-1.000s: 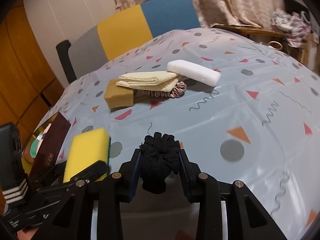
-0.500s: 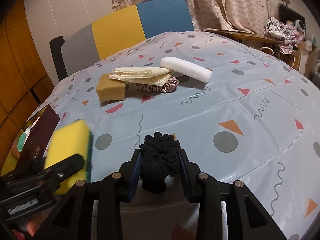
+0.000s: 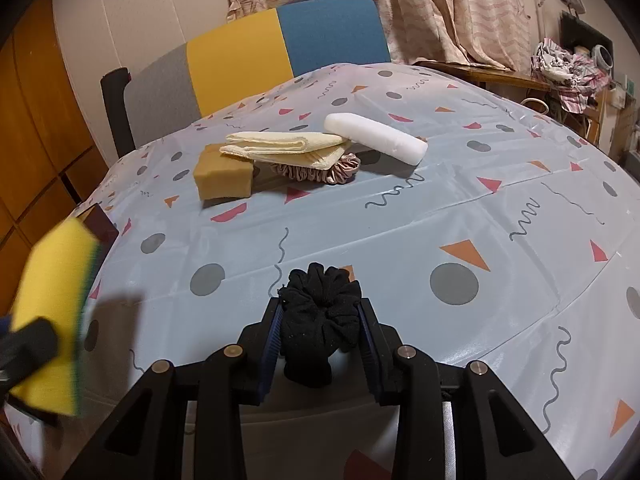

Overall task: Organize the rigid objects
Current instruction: 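Lower the yellow sponge into the gold tray with the left tool while the right tool holds the scrunchie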

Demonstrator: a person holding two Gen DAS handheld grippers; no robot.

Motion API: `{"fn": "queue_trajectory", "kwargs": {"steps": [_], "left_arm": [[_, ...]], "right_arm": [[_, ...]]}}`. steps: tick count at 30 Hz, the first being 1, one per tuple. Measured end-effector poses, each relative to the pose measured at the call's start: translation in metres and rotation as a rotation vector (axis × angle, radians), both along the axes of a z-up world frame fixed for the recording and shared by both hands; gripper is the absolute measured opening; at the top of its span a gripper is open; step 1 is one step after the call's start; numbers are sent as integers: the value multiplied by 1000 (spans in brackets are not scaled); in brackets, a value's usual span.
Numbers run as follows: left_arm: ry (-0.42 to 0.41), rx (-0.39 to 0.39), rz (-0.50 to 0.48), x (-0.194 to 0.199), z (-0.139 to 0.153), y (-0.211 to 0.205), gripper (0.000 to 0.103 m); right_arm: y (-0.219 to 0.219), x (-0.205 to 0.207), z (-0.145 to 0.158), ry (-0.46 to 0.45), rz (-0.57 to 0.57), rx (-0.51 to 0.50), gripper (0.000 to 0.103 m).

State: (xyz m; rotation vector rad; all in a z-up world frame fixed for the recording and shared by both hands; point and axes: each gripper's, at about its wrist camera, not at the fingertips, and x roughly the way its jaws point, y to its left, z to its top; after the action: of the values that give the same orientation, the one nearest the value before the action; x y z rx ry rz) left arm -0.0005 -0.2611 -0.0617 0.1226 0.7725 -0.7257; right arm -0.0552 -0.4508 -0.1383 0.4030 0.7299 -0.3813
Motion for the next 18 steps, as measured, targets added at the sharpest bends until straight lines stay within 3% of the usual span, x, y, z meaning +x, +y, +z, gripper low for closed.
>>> {"fn": "queue_trajectory", "kwargs": {"steps": [9, 18], "left_arm": [[-44, -28, 35, -9, 29, 53, 78], [-30, -22, 197, 12, 33, 132, 78]], "right_arm": [[2, 0, 1, 2, 3, -17, 37], [6, 1, 1, 15, 13, -41, 37]]}}
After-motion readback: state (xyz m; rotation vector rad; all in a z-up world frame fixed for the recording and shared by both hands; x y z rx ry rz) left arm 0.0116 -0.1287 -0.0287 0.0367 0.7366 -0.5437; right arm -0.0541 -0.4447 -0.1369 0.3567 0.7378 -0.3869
